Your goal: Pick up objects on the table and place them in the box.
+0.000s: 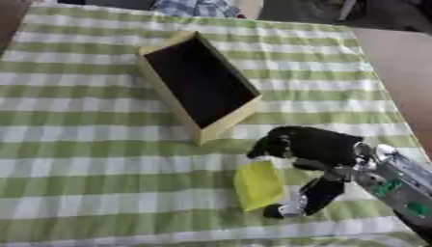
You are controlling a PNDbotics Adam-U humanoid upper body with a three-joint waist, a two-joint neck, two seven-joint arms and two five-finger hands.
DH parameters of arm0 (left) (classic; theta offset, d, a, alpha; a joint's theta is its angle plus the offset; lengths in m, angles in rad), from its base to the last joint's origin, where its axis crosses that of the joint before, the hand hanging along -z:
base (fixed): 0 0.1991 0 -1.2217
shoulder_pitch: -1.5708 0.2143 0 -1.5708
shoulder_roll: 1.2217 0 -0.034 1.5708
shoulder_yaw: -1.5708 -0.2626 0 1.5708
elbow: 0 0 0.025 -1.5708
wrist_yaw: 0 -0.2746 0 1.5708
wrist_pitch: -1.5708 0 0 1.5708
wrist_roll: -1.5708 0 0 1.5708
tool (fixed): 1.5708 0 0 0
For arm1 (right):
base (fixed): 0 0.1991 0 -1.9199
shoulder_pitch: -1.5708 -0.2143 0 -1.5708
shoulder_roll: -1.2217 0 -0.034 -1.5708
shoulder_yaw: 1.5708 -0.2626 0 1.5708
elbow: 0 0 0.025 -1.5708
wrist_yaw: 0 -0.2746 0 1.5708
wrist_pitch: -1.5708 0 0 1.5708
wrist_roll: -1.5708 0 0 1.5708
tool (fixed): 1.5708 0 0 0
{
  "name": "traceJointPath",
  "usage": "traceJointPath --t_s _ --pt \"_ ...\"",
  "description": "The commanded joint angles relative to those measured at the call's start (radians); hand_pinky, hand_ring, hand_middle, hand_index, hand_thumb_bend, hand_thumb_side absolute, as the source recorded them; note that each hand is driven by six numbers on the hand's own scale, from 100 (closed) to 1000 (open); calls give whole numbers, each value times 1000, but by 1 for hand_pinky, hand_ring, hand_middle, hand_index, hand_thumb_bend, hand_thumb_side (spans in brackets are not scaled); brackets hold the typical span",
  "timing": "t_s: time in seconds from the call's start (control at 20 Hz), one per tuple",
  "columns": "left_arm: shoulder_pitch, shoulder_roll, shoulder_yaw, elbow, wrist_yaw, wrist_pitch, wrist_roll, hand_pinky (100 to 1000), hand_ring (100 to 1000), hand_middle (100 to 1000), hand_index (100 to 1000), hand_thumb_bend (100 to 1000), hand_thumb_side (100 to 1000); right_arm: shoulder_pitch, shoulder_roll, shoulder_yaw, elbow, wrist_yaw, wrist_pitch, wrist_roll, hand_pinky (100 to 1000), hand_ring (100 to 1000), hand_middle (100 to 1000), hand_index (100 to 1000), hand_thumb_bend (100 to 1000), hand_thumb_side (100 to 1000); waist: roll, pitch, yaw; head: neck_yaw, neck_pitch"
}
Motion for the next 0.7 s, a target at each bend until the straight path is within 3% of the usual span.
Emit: traceJointPath --t_s 0.05,0.7 --pt "-13 11 2 -14 2 0 -5 643 703 636 786 863 1000 -9 -10 -7 -15 -2 3 13 912 836 783 896 423 753 8 -8 2 -6 6" --pt "-19 6 2 -14 4 -1 -12 643 703 626 781 857 1000 -11 1 -1 -15 -113 32 93 811 678 713 818 366 680 8 -1 8 -12 6"
